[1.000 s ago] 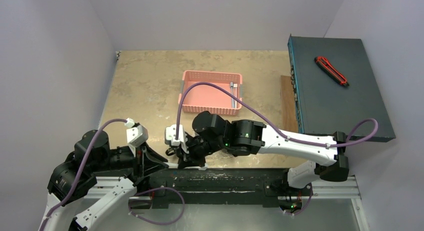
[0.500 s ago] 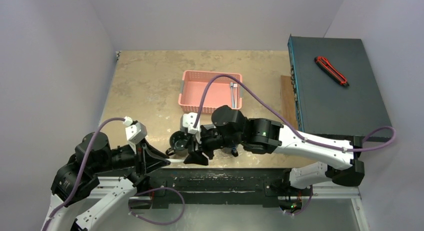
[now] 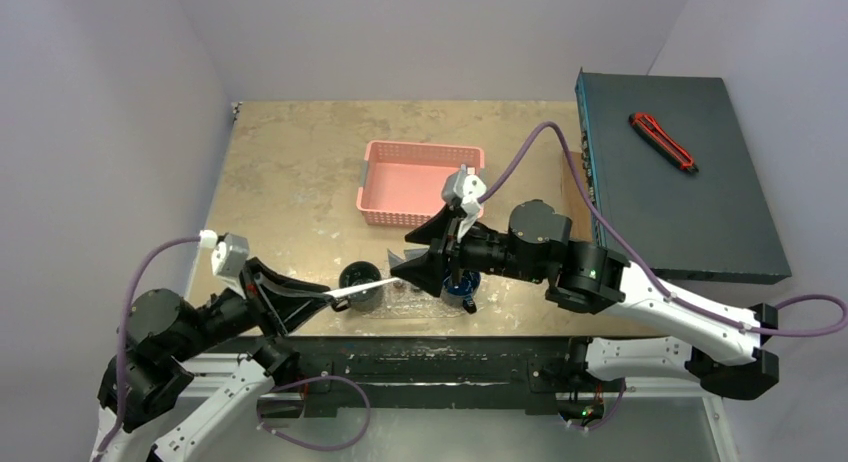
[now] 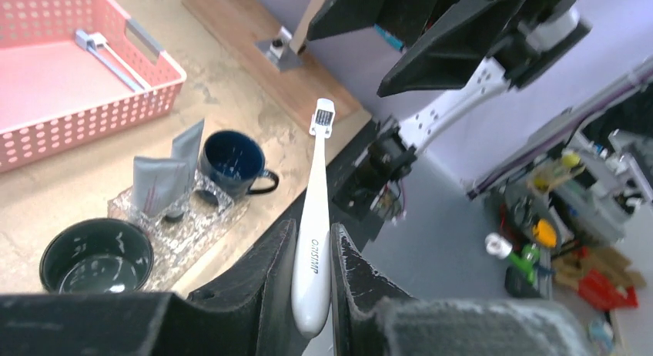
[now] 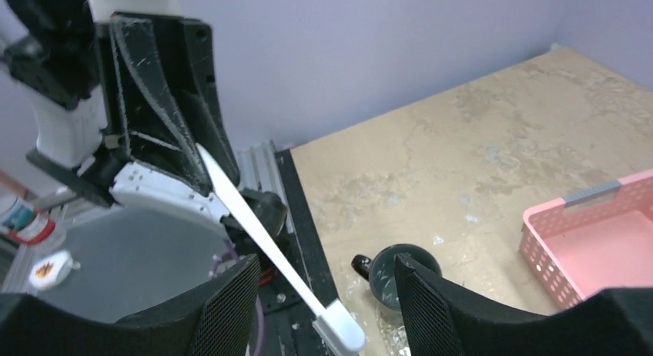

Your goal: Prepare toiletry sets of a toothbrush and toothpaste on the tray

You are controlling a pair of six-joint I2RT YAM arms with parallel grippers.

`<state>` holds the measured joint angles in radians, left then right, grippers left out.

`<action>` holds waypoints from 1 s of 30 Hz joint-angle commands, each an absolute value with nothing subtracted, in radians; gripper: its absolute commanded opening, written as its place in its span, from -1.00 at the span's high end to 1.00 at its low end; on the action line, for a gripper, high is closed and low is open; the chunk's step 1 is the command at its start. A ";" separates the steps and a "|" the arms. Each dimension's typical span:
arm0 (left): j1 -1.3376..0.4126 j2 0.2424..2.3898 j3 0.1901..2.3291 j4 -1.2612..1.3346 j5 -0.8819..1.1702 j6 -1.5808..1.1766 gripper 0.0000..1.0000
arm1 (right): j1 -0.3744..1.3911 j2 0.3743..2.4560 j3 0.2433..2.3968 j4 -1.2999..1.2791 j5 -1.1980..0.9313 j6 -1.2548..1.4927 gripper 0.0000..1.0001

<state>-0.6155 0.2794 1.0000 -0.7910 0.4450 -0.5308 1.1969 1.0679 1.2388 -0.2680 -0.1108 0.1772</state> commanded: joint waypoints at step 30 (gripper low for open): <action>-0.612 0.101 0.819 -0.282 0.238 -1.175 1.00 | 1.184 0.955 1.014 0.402 0.005 0.666 -0.42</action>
<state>-0.6155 0.0887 0.8196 -0.3546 0.1982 -1.0981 1.1889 0.9295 0.9546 0.3386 0.0593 0.6498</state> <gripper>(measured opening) 0.184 0.707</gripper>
